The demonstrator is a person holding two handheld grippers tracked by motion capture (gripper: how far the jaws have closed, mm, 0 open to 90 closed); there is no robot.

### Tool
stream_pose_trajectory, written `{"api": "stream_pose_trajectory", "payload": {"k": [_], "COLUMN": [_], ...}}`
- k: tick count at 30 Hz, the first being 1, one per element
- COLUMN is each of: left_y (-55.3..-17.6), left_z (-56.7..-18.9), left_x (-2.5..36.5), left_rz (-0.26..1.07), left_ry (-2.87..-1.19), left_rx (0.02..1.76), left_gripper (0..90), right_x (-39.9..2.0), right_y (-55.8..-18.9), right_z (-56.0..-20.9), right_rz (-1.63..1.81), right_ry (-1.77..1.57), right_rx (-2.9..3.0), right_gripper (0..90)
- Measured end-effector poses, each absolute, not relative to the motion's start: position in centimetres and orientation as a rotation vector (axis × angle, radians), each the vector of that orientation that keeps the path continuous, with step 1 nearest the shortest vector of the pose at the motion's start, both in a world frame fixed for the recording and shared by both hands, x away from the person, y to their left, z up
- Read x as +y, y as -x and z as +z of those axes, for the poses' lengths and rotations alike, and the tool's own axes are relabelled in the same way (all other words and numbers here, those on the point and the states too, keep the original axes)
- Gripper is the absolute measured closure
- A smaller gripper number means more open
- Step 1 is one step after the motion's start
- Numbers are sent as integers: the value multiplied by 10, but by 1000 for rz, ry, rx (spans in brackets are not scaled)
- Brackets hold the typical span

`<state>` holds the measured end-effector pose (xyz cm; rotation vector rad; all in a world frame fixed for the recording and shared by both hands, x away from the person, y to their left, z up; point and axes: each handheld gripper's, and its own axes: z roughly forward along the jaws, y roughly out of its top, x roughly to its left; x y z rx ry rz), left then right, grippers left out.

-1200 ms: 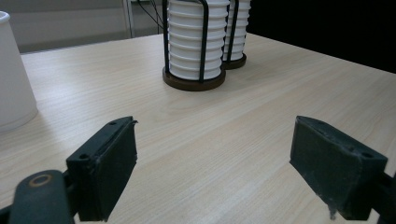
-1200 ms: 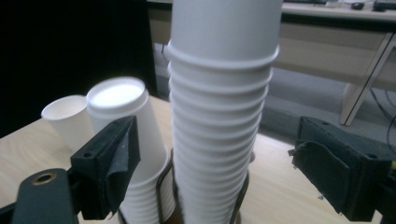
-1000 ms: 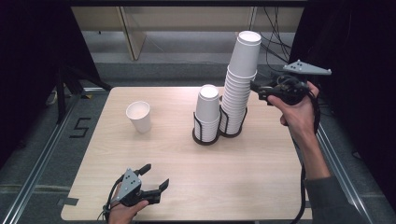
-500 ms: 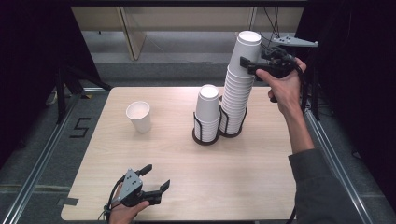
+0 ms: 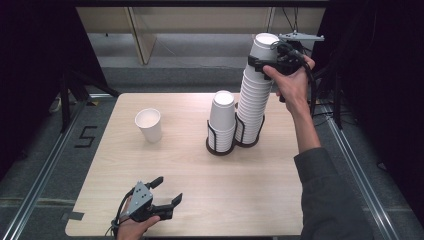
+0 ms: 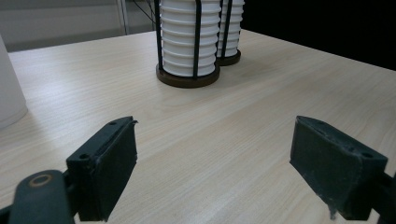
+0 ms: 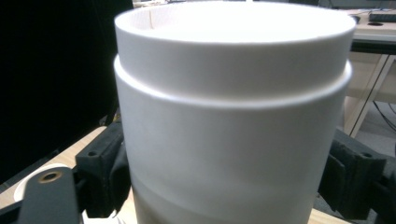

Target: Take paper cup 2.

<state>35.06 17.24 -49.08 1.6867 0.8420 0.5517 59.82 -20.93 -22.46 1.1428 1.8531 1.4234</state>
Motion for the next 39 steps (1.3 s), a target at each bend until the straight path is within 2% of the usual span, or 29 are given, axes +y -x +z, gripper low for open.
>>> {"api": "stream_pose_trajectory", "payload": {"k": [22,32,39], "left_y": [-351,-351,-352], "left_z": [-493,-492,-493], "left_x": [170,170,168], "left_rz": [540,547,537], "left_ry": [-1690,-1704,-1689], "left_rx": [824,830,822], "left_gripper": [141,142,141], "right_x": [-219,-244,-250], "right_y": [-570,-540,-511], "right_z": [-150,-143,-159], "right_rz": [1499,1511,1459], "right_ry": [-1039,-1031,-1027], "right_rx": [1701,1695,1755], "right_gripper": [190,191,192]}}
